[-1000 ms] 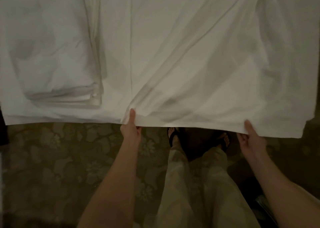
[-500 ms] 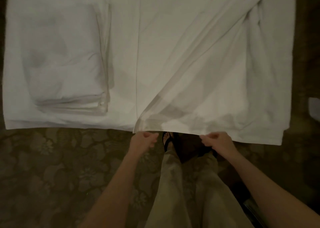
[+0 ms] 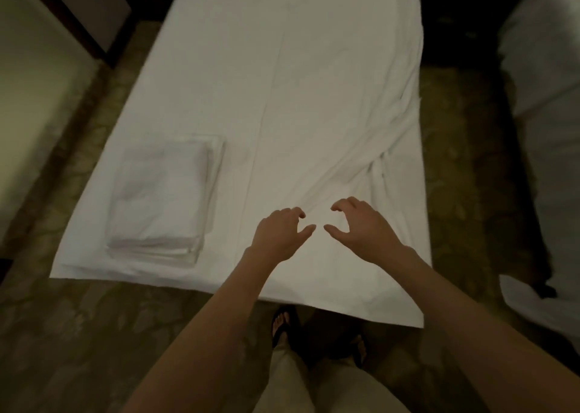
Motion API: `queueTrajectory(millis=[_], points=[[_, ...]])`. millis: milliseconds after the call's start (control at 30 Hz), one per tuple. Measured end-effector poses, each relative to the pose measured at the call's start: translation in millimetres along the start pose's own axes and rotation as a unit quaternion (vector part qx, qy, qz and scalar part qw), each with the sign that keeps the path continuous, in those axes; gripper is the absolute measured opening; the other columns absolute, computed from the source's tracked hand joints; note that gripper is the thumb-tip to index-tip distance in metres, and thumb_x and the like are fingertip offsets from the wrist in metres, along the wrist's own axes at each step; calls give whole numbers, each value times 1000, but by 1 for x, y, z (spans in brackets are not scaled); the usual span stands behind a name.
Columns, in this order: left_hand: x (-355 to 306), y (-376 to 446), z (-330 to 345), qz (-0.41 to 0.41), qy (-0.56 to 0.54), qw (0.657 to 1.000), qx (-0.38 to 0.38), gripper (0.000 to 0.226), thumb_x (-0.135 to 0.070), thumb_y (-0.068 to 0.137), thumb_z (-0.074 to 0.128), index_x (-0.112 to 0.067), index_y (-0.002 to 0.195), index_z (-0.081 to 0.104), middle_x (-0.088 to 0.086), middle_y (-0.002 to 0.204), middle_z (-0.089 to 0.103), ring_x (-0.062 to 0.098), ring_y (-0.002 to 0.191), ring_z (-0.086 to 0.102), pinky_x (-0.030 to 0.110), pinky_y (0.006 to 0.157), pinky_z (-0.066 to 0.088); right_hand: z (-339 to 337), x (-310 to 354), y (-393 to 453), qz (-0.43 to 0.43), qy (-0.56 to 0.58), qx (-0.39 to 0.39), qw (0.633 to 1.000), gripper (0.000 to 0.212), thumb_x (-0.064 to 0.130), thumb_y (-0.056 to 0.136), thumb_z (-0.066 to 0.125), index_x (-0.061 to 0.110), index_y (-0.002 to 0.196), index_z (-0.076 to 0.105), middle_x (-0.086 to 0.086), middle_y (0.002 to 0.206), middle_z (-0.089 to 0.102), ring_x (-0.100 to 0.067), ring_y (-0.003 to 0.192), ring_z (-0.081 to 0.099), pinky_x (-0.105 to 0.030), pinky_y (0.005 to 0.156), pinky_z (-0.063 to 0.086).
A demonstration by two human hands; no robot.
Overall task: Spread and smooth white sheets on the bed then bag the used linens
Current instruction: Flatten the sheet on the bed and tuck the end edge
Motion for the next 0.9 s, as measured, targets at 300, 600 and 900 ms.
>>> queueTrajectory(millis=[300,600,900], points=[[-92,-37,-93,27,-8,995,-96,58,-60,97,29,-19,132,50,2,132,56,20,121,50,40,101,40,-133,1,-33,-38,-85,-65,993,56,56,94,45,18,135,43,1,136,47,-19,121,47,-36,96,38],[-170,-8,-144,114,53,987,-101,58,-61,97,28,-21,135,49,1,137,52,19,125,47,41,104,38,-148,-44,-62,29,-85,-65,994,62,67,93,30,22,134,43,3,135,47,-18,119,47,-36,99,39],[-216,17,-146,103,100,980,-138,59,-60,97,27,-22,136,47,-1,138,52,17,125,48,38,102,39,-182,-95,-43,-2,-75,-62,995,57,59,96,36,20,136,42,1,137,47,-18,120,47,-37,100,39]])
Point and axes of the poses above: each hand's wrist, its own y-axis towards the middle knuckle, its own z-axis out of the palm, x = y × z, the point moved 7 cm from there along y, towards the middle knuckle
